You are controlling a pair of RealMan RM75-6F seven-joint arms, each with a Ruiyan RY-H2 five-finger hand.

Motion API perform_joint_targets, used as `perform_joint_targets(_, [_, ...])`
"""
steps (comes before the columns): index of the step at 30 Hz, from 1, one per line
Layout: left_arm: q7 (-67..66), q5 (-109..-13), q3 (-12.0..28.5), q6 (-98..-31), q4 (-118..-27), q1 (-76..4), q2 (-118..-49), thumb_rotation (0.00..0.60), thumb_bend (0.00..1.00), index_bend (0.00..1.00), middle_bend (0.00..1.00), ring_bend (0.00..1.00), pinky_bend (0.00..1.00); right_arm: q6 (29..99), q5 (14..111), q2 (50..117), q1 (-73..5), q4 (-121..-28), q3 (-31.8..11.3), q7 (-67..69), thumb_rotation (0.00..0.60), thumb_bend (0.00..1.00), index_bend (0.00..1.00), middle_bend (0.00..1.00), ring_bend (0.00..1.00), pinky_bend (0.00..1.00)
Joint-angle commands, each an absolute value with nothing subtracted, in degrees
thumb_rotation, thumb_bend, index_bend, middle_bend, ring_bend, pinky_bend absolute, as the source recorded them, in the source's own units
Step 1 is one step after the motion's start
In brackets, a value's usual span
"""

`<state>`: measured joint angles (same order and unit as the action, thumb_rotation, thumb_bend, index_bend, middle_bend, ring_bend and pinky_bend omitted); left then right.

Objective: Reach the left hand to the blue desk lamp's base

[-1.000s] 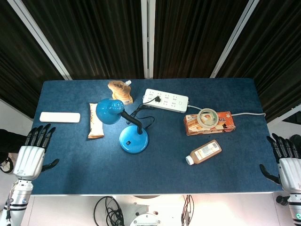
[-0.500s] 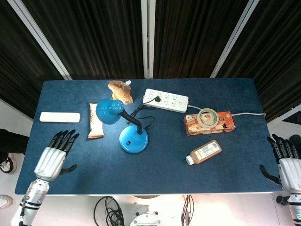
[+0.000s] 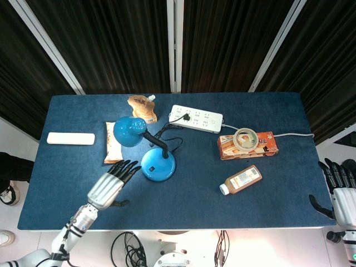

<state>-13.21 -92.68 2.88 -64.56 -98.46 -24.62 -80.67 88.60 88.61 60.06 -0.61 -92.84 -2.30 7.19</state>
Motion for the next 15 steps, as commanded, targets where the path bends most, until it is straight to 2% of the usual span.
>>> perform_joint_targets(1, [-13.94, -90.94, 3.69, -61.98, -97.09, -26.78, -83.22, 0.6, 0.05, 0.02, 0.02, 0.0, 0.08, 88.8, 88.42, 59.77, -0.45, -92.68, -2.41, 7.65, 0.6, 0.24, 0.0, 0.0, 0.0, 0.0])
perform_joint_targets(8, [-15.61, -87.48, 4.32, -58.1, -94.0, -29.75, -87.64, 0.6, 0.05, 0.02, 0.02, 0.0, 0.08, 89.3, 88.4, 59.25, -0.2, -92.31, -2.6, 8.72, 0.6, 0.24, 0.0, 0.0, 0.0, 0.0])
perform_joint_targets(15, [-16.5, -84.75, 4.33, -56.9, -90.81, -30.89, -89.3, 0.6, 0.07, 0.02, 0.04, 0.0, 0.08, 89.67, 88.09, 58.91, -0.01, -91.79, -2.91, 9.62, 0.6, 0.24, 0.0, 0.0, 0.0, 0.0])
